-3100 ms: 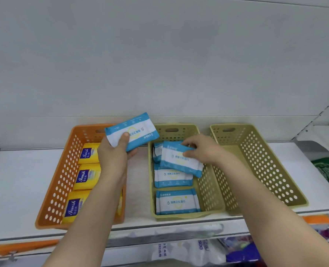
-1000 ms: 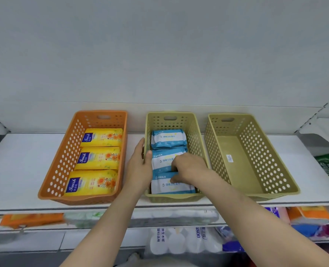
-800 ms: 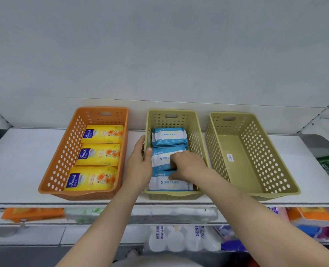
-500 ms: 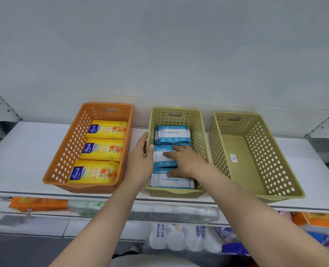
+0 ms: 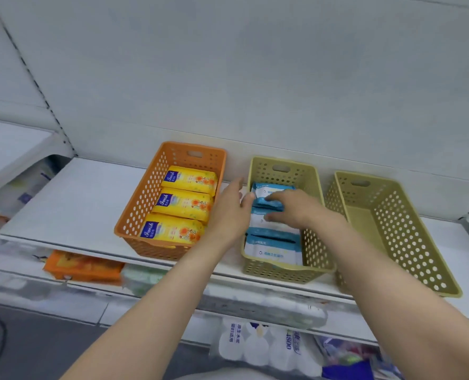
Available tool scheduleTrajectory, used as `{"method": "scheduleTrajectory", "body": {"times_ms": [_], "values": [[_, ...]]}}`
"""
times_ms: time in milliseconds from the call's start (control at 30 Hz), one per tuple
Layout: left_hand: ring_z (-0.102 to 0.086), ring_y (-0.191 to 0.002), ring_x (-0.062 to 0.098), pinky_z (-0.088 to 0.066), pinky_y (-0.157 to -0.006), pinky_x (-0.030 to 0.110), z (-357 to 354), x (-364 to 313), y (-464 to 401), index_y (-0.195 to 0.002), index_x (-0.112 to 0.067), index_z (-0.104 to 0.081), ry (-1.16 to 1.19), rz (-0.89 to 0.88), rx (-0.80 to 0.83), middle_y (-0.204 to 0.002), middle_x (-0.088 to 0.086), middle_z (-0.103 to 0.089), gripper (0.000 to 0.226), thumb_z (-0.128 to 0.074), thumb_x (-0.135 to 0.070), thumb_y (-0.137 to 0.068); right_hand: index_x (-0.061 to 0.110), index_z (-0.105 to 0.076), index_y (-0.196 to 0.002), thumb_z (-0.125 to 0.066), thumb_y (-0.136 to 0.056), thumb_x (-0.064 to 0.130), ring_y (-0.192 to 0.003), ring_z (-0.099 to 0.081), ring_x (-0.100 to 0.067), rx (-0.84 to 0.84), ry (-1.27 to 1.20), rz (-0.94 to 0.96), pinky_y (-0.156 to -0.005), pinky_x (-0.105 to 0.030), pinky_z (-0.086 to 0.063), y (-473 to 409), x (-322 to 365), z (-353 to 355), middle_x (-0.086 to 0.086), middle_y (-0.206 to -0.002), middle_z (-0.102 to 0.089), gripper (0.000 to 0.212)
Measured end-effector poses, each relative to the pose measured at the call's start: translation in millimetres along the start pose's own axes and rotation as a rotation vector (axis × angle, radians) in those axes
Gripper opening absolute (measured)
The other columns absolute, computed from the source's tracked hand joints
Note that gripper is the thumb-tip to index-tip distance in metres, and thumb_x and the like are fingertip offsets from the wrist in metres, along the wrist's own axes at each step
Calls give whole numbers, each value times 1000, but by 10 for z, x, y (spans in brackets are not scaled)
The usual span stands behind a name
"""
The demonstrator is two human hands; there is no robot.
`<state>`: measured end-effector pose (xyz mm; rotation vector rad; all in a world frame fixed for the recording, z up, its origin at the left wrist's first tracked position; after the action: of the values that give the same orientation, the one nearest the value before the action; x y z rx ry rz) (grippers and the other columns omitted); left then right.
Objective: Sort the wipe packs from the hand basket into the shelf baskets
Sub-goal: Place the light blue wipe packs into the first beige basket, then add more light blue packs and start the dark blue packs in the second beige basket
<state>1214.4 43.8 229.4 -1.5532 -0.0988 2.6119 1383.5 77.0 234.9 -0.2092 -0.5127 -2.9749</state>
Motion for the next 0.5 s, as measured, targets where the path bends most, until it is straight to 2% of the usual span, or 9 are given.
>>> {"method": "scheduleTrajectory", "body": {"times_ms": [100,200,267,400,500], "values": [[-49,-129,20,-41,-106,36,614,-34,-26,-142,-12,-44,-73,-117,-91,-143,5,-51,48,-56,-22,-97,23,-56,-135,-64,-90,43,-127,-51,-26,-178,-7,78,-98,-33,-41,28,425,464,-6,-140,-56,51],[-47,-129,22,-34,-105,30,1448,138,25,-139,-15,-48,-255,-167,-200,-140,6,-52,48,-61,-22,-94,23,-55,-137,-63,-91,40,-129,-49,-26,-323,-5,185,-105,-36,-38,76,1074,797,-7,-139,-56,49],[-44,-131,23,-34,-104,31,2039,326,148,-140,-18,-48,-358,-157,-277,-141,5,-51,50,-62,-22,-92,21,-55,-137,-62,-92,41,-131,-47,-25,-439,-27,281,-106,-36,-36,127,1582,911,-5,-139,-56,50],[-44,-128,29,-33,-106,37,3150,761,567,-137,-16,-50,-511,-125,-397,-139,6,-52,49,-65,-21,-91,23,-55,-136,-63,-92,37,-133,-43,-22,-637,-91,432,-104,-35,-37,255,2732,856,0,-140,-55,47],[-42,-129,29,-33,-107,38,3880,1151,1002,-136,-15,-52,-609,-82,-476,-139,8,-53,46,-62,-25,-93,23,-54,-136,-62,-93,36,-132,-43,-22,-666,-132,569,-103,-35,-38,328,3615,560,0,-140,-55,46]]}}
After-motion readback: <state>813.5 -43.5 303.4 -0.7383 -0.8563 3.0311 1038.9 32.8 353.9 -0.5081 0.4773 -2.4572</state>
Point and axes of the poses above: each hand's wrist, its own y-axis away from the middle knuckle, its own z-axis out of the back of the hand, x = y × z, the point moved 2 cm from there along -y, towards the middle knuckle
